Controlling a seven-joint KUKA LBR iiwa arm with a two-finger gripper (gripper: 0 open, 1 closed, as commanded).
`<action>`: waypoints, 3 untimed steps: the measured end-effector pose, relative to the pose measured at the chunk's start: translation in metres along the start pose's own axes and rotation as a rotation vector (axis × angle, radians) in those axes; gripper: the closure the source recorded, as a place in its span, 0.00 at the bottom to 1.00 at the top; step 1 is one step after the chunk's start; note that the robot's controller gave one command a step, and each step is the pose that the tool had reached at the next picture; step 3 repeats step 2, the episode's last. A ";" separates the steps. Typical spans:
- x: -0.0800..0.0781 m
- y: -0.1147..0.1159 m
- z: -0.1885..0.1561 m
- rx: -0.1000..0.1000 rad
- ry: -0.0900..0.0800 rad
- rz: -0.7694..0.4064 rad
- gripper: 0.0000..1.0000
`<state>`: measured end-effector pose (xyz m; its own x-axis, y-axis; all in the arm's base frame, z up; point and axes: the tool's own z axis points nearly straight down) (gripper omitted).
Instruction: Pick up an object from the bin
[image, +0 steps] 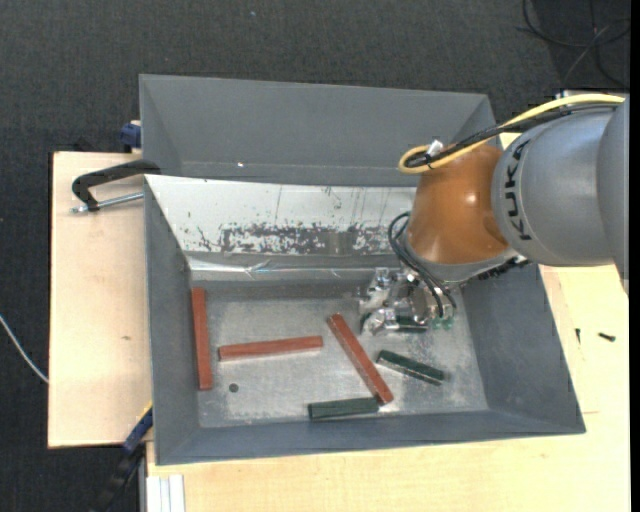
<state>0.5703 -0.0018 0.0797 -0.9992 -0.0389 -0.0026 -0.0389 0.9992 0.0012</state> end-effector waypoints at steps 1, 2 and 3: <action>0.000 0.000 0.000 0.000 0.000 0.000 1.00; 0.008 -0.004 -0.164 0.001 -0.005 -0.035 1.00; 0.008 -0.004 -0.164 0.001 -0.005 -0.035 1.00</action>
Offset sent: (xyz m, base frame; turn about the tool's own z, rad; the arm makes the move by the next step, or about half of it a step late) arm -0.0102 -0.0051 0.1621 -0.0352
